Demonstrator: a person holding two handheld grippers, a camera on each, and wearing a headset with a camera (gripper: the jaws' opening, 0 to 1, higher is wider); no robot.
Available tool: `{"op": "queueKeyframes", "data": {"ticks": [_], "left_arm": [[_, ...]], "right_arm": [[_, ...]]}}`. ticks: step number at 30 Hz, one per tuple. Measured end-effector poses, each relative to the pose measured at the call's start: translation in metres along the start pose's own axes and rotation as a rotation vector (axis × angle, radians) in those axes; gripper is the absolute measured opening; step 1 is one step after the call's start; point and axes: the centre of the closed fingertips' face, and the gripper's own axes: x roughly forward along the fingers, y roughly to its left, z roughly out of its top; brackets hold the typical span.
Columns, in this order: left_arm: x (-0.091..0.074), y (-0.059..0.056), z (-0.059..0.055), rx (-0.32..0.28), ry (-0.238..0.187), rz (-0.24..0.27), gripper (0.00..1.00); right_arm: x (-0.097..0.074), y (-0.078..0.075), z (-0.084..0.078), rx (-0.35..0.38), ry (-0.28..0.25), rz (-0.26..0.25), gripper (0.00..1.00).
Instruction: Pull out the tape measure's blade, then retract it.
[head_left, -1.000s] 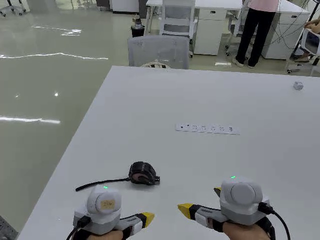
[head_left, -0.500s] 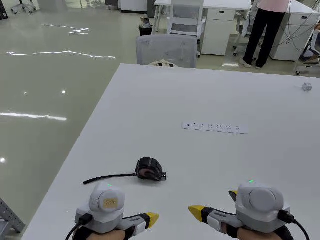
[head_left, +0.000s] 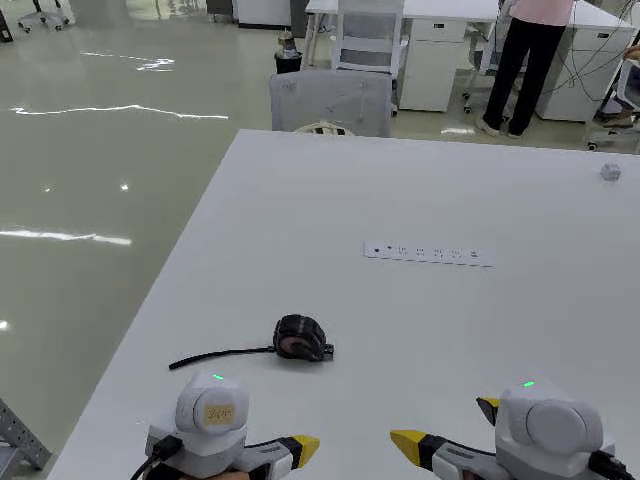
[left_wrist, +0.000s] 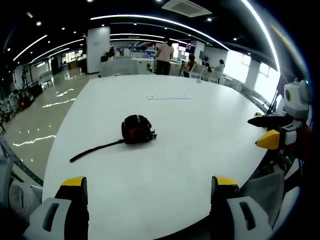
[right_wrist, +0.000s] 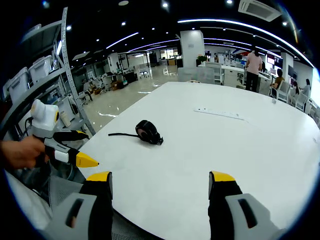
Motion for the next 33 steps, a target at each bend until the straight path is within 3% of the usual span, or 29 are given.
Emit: {"op": "queueKeyframes", "data": {"ticks": [4, 16, 33], "left_arm": [[-0.007, 0.001, 0.002, 0.001, -0.004, -0.001, 1.00], [-0.022, 0.003, -0.008, -0.015, 0.010, -0.007, 1.00], [-0.022, 0.011, -0.001, -0.034, -0.012, -0.003, 1.00]], "right_arm": [[-0.010, 0.000, -0.002, 0.004, -0.007, -0.009, 0.81], [-0.030, -0.001, -0.005, 0.013, -0.012, -0.035, 0.81], [-0.032, -0.004, -0.006, 0.024, -0.019, -0.061, 0.80]]}}
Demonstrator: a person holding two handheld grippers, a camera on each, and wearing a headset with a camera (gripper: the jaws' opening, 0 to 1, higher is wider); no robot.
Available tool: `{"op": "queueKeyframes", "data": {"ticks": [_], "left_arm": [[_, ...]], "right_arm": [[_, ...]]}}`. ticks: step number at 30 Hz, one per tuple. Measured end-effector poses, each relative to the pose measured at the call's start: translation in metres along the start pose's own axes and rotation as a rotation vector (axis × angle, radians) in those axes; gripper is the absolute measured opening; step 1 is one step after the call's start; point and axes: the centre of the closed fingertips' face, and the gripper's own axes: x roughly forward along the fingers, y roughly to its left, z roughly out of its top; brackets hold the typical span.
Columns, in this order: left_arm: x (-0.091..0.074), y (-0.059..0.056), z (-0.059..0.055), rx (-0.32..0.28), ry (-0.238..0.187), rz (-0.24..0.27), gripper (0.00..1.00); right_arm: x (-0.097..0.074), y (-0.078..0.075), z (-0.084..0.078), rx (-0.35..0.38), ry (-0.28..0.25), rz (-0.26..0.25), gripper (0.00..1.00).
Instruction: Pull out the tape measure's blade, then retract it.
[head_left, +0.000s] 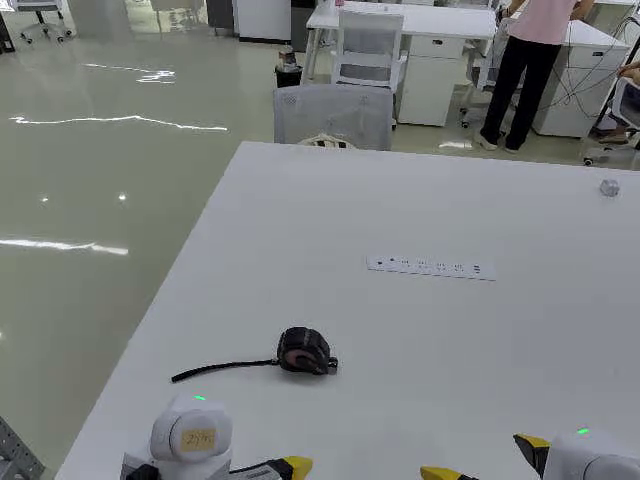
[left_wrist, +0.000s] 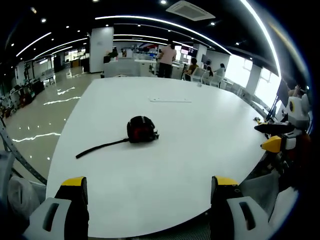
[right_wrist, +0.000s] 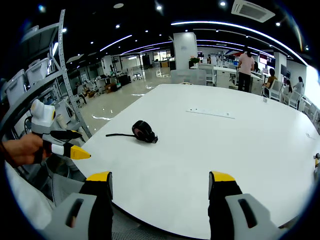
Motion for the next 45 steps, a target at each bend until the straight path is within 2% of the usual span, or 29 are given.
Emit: {"op": "queueKeyframes", "data": {"ticks": [16, 34, 45], "left_arm": [[0.0010, 0.0017, -0.0042, -0.007, 0.015, 0.011, 1.00], [0.0014, 0.0008, -0.0016, -0.008, 0.026, 0.016, 0.99], [0.0015, 0.0097, -0.0050, -0.013, 0.035, 0.031, 0.99]], "right_arm": [[0.0022, -0.0017, 0.0014, 0.003, -0.002, 0.005, 0.81], [0.0021, -0.0073, -0.0051, 0.017, 0.014, -0.001, 0.80], [0.0047, -0.0048, -0.0079, 0.019, 0.022, 0.002, 0.80]]}}
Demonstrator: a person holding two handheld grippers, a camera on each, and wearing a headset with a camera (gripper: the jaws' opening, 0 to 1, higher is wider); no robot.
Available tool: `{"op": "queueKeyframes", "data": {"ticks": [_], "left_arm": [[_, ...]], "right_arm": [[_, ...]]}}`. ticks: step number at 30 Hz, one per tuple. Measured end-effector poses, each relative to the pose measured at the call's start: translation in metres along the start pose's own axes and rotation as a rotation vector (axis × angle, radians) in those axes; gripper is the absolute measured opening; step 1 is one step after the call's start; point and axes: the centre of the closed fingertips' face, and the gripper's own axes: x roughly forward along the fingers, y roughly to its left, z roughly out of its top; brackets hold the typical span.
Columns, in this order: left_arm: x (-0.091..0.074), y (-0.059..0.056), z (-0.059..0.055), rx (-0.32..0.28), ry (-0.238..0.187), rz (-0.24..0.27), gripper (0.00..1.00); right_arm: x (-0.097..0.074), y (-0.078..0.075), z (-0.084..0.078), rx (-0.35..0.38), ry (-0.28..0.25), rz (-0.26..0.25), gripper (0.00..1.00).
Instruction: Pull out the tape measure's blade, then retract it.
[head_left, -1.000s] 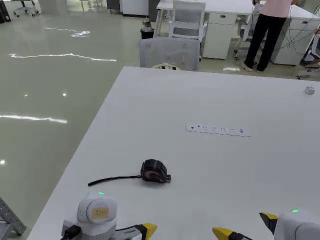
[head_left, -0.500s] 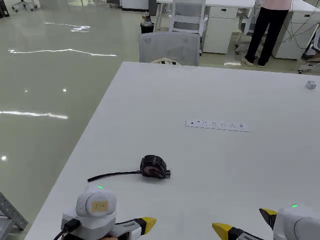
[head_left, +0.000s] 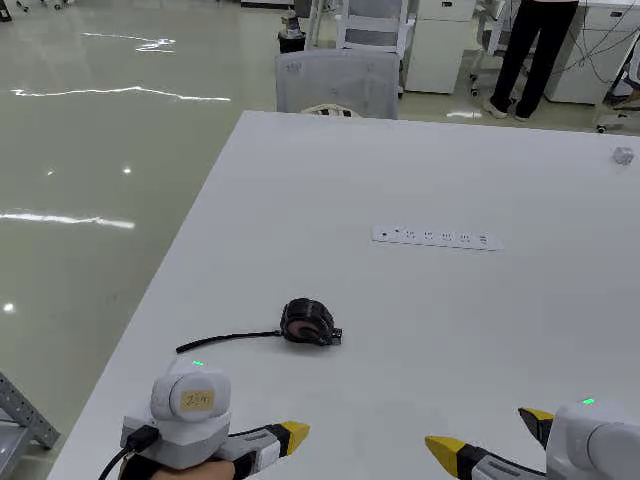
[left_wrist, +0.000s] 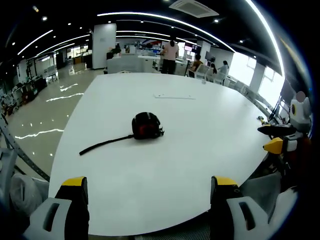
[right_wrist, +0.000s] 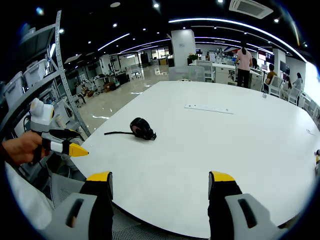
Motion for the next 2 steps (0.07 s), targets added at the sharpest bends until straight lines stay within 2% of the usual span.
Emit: {"op": "queueKeyframes", "data": {"ticks": [2], "left_arm": [[-0.0008, 0.0013, -0.0004, 0.000, 0.000, 0.002, 0.99]], "right_arm": [[0.0004, 0.0000, 0.0002, 0.001, -0.001, 0.000, 0.80]]}}
